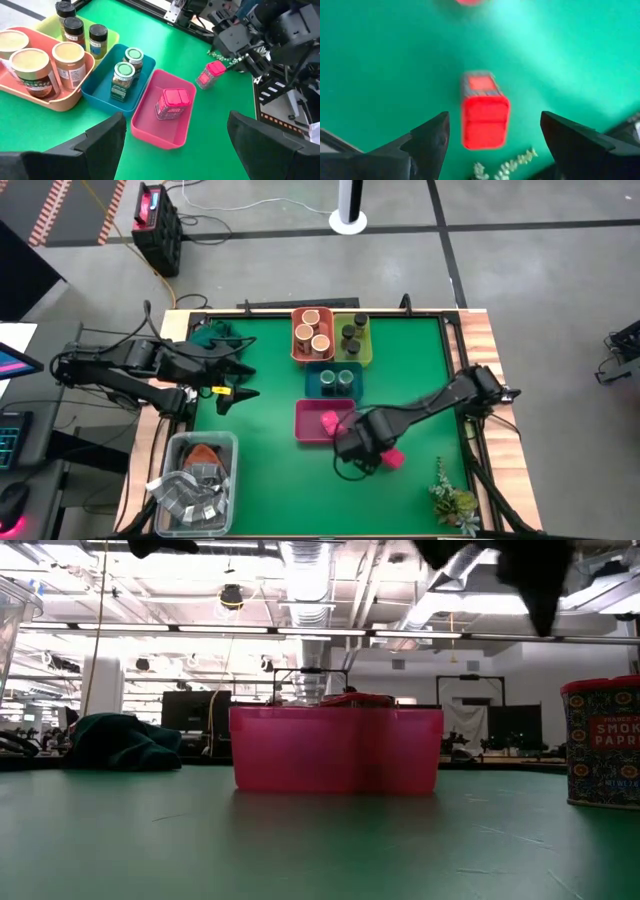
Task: Sort spices by type
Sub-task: Put the red seasoning can into the red bin
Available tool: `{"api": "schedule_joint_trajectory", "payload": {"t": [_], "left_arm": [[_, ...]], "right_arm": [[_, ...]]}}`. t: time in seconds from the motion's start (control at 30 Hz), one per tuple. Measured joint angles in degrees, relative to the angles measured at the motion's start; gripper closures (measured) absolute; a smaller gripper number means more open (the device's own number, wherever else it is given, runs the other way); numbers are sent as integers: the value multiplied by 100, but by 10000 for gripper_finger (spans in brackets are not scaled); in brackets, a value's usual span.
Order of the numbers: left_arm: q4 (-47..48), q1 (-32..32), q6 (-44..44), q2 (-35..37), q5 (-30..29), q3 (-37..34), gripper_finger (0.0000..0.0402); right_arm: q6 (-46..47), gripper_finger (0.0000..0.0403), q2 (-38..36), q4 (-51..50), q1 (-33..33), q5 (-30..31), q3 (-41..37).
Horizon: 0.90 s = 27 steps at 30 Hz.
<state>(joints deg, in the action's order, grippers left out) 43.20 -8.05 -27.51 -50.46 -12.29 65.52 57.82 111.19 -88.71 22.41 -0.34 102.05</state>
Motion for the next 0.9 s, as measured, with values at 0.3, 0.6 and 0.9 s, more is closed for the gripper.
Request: {"api": "schedule_joint_trajectory", "payload": {"t": [0.3,0.6,0.9], "left_arm": [[7,0,0,0,59,0,72],[44,0,0,0,133,0,72],[81,0,-119,0,162,0,72]], "right_arm": [[614,55,-712,615,266,-406,-1149],[776,28,-1277,1882,540,-583,-2184],[862,5,-1267,2385,611,-567,-2837]]}}
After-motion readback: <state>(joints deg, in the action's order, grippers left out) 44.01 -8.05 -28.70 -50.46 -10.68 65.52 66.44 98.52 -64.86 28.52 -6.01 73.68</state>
